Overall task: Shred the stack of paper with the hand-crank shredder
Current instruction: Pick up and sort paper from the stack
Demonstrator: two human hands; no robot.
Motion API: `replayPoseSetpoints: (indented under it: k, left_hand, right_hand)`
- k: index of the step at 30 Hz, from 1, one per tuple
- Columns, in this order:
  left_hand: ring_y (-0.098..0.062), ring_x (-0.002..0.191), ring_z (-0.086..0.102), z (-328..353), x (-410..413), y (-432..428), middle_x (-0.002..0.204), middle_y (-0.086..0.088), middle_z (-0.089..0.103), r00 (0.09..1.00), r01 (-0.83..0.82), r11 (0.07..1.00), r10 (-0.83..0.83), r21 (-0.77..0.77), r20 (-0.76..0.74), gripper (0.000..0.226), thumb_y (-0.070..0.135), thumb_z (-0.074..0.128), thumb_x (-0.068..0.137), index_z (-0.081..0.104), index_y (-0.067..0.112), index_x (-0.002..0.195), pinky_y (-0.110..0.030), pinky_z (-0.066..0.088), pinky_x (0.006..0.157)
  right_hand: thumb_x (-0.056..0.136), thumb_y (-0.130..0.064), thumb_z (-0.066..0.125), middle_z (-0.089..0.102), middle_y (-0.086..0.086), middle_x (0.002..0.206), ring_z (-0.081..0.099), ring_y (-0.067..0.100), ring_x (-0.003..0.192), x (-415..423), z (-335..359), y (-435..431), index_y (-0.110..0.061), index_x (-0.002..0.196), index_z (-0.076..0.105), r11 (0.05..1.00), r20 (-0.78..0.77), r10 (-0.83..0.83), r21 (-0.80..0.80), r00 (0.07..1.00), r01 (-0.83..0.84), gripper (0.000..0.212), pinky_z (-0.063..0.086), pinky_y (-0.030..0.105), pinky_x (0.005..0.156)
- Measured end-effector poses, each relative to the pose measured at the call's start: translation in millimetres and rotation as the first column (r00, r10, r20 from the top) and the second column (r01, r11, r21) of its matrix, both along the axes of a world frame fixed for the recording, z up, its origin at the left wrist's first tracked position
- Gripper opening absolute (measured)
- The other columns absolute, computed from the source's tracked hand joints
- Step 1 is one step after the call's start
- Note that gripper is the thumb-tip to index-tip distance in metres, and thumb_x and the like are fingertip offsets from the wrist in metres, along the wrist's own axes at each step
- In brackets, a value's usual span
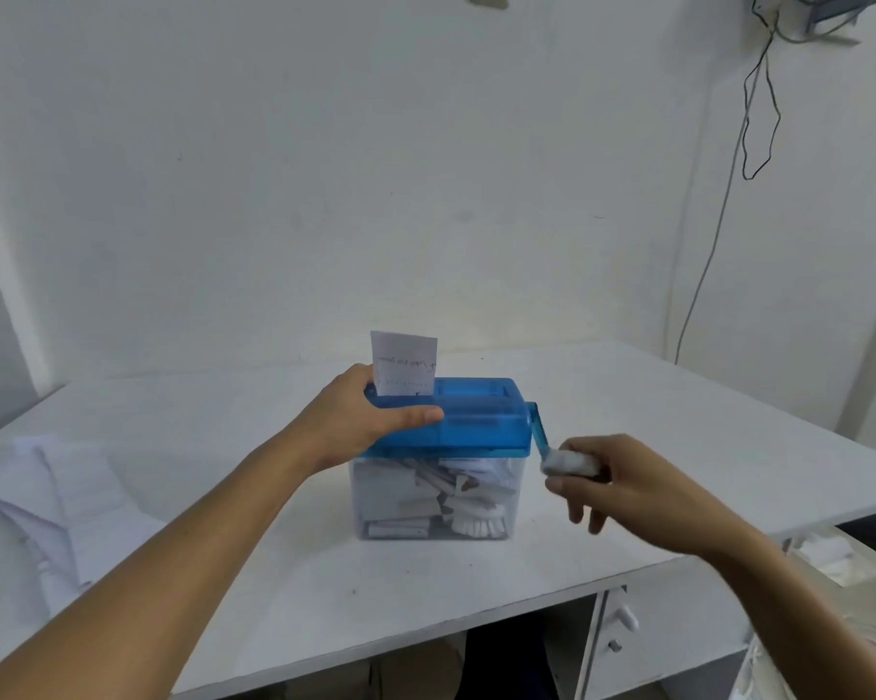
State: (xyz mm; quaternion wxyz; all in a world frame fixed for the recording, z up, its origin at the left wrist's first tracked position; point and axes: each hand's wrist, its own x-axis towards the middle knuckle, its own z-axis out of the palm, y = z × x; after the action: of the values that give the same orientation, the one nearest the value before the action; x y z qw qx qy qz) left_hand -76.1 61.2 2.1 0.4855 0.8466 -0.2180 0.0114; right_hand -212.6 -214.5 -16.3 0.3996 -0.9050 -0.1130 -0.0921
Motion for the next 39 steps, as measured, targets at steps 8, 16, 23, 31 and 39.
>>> replayPoseSetpoints:
  k: [8, 16, 23, 31, 39]
  left_hand:
    - [-0.008, 0.106, 0.054, 6.4, -3.7, -1.6, 0.113, 0.020, 0.055, 0.999, 0.040, 0.999, -0.040, 0.028, -0.026, 0.085, 0.068, 0.077, 0.053, 0.045, 0.037, 0.126, -0.028, 0.046, 0.088]
    - [-0.016, 0.115, 0.054, 1.8, 2.0, -0.2, 0.122, 0.015, 0.057, 0.999, 0.019, 1.000, -0.019, 0.022, -0.028, 0.100, 0.076, 0.080, 0.054, 0.047, 0.031, 0.136, -0.032, 0.049, 0.091]
    - [-0.013, 0.113, 0.056, 2.8, -4.8, -2.2, 0.118, 0.014, 0.059, 1.000, 0.006, 1.000, -0.006, -0.010, 0.010, 0.091, 0.069, 0.076, 0.052, 0.050, 0.028, 0.130, -0.028, 0.047, 0.090]
    - [-0.004, 0.109, 0.057, 2.7, -6.1, -1.2, 0.118, 0.018, 0.060, 1.000, 0.006, 1.000, -0.006, -0.025, 0.030, 0.087, 0.072, 0.076, 0.049, 0.058, 0.031, 0.124, -0.030, 0.050, 0.095]
    - [-0.014, 0.120, 0.050, 4.6, -4.9, -0.9, 0.131, 0.013, 0.051, 0.998, -0.025, 0.998, 0.022, 0.054, 0.053, 0.094, 0.076, 0.072, 0.049, 0.056, 0.035, 0.133, -0.031, 0.045, 0.095]
  right_hand:
    - [0.076, -0.040, 0.079, 0.070, -0.002, 0.094, 0.071, 0.018, 0.080, 13.5, 49.8, -5.9, -0.022, 0.104, 0.067, 0.988, 0.205, -0.136, 0.098, 0.969, 0.118, 0.035, 0.063, 0.036, 0.071]
    - [0.087, -0.037, 0.077, 0.071, -0.018, 0.091, 0.065, 0.004, 0.087, 83.9, 41.2, 5.3, -0.028, 0.088, 0.072, 0.904, 0.407, -0.412, 0.294, 0.815, 0.311, 0.011, 0.051, 0.017, 0.071]
    - [0.095, -0.004, 0.059, 0.064, -0.013, 0.113, 0.058, -0.003, 0.093, 93.1, -22.6, 4.7, -0.023, 0.120, 0.070, 0.918, 0.380, -0.386, 0.071, 0.841, 0.389, 0.033, 0.046, 0.007, 0.083]
    - [0.092, -0.030, 0.071, 0.065, -0.020, 0.097, 0.063, 0.001, 0.082, 41.6, -51.2, 6.6, -0.025, 0.123, 0.069, 0.913, 0.229, -0.304, -0.207, 0.925, 0.351, 0.031, 0.053, 0.020, 0.077]
    - [0.091, -0.044, 0.066, 0.065, -0.002, 0.072, 0.058, 0.017, 0.063, -14.3, -3.2, 8.4, -0.036, 0.105, 0.044, 0.975, 0.233, -0.157, -0.116, 0.960, 0.188, 0.027, 0.052, 0.034, 0.064]
